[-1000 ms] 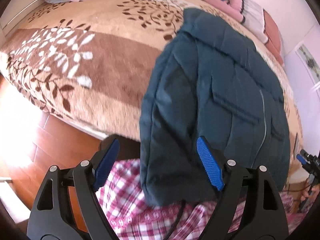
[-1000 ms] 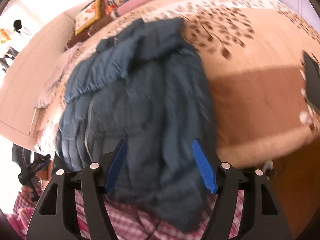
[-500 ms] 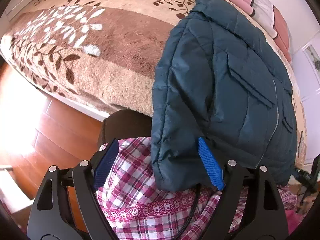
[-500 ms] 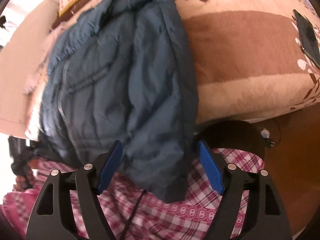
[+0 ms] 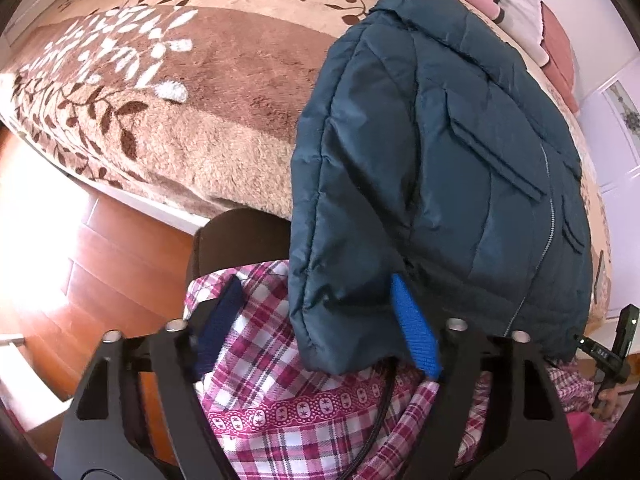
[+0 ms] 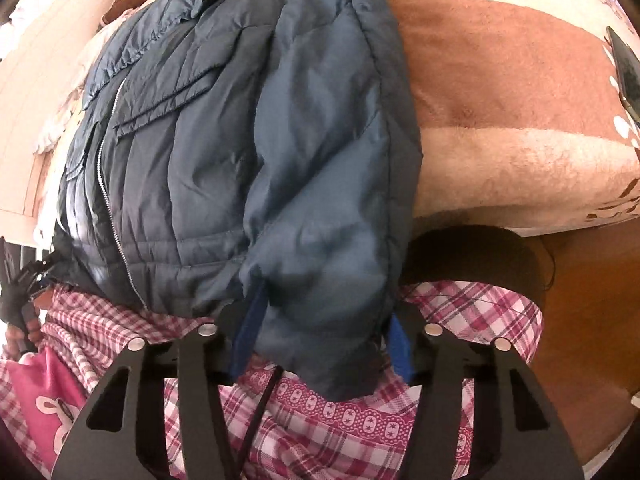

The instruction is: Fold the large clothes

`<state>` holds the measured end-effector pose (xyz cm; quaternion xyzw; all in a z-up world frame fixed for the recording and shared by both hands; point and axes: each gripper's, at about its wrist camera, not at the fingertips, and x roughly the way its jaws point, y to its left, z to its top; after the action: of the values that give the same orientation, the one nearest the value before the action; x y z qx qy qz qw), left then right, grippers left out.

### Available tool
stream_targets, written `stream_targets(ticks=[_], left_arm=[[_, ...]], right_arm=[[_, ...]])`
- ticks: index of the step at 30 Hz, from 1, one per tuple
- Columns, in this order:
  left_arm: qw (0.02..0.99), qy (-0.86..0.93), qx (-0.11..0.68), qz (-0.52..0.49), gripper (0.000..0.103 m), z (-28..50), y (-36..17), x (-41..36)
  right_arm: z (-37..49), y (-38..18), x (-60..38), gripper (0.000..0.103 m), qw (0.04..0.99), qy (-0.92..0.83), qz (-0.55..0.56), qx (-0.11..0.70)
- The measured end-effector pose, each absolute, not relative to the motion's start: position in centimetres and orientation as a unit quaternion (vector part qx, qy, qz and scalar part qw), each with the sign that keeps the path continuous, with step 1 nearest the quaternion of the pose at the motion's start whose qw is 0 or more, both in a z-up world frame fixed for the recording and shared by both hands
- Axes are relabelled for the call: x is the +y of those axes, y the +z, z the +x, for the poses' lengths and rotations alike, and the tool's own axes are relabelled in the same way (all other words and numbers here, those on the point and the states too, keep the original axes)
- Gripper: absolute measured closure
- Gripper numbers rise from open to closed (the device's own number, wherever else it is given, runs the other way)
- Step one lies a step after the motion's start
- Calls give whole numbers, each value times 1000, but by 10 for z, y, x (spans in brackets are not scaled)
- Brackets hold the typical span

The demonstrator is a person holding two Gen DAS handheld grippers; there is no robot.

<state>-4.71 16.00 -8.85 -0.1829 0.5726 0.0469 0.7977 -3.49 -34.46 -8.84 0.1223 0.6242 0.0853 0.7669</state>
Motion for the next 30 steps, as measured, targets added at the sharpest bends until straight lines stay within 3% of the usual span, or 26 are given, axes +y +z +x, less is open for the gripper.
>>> stream_targets(ticks=[2,5,7,10,12,24,30], left_arm=[[799,37,572,-183,58,-48,-88,158],[801,27,571,-176,74,-47,-87,154],[808,13,562,-176,89,-47,-82,151],[819,5,547,-173,94,-48,-72,148],[830,-4,528,-181,95,-50,-59,146],[893,-61,389,-217,95,-37,50,149],[907,-73,343,-234,95,-50,87,162]], right_arm=[[-36,-88,-343,52,769,87,118,623],[-38,-88,-343,59,771,88,116,620],[-39,-85,-347,73,774,91,120,615],[-41,-76,-351,87,782,103,144,597],[-44,-65,-356,90,789,116,167,580],[-27,52,-380,91,840,191,275,427],[-31,85,-397,92,845,201,318,380]])
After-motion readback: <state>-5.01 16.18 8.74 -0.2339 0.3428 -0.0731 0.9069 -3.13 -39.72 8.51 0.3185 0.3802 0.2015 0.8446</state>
